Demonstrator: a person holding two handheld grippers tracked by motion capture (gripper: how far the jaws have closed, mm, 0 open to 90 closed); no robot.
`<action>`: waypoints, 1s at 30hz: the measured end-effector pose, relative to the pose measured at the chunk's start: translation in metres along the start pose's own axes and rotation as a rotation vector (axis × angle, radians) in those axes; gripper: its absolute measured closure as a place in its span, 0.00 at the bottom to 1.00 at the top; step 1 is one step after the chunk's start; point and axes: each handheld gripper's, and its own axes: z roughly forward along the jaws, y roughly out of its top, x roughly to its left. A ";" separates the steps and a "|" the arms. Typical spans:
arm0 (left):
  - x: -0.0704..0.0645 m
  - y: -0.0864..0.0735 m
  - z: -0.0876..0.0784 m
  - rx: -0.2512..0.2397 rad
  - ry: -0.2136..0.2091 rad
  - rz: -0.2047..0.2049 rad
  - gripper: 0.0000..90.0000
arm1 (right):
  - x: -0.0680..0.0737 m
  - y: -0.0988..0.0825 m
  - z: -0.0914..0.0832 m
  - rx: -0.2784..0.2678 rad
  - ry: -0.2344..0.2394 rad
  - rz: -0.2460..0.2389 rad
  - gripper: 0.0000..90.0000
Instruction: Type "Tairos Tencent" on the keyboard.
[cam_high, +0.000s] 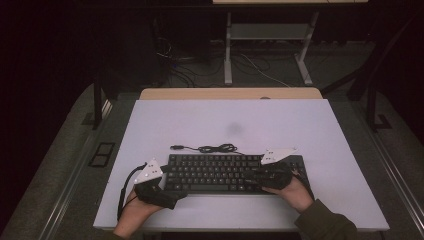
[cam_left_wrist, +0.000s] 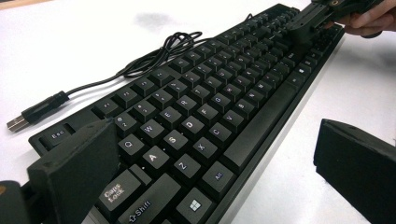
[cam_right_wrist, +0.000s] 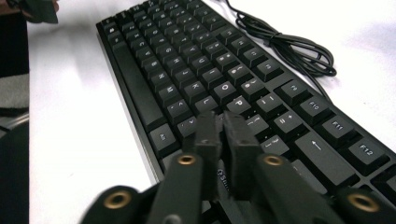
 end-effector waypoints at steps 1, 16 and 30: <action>0.000 0.000 0.000 0.000 0.000 0.000 0.00 | 0.000 0.000 0.000 0.009 0.001 -0.003 0.99; -0.001 0.000 0.001 0.002 0.000 0.002 0.00 | -0.004 -0.007 0.004 0.088 -0.019 -0.008 0.99; -0.001 0.001 0.001 0.009 0.002 0.010 0.00 | -0.004 -0.009 0.004 0.107 -0.027 -0.022 0.99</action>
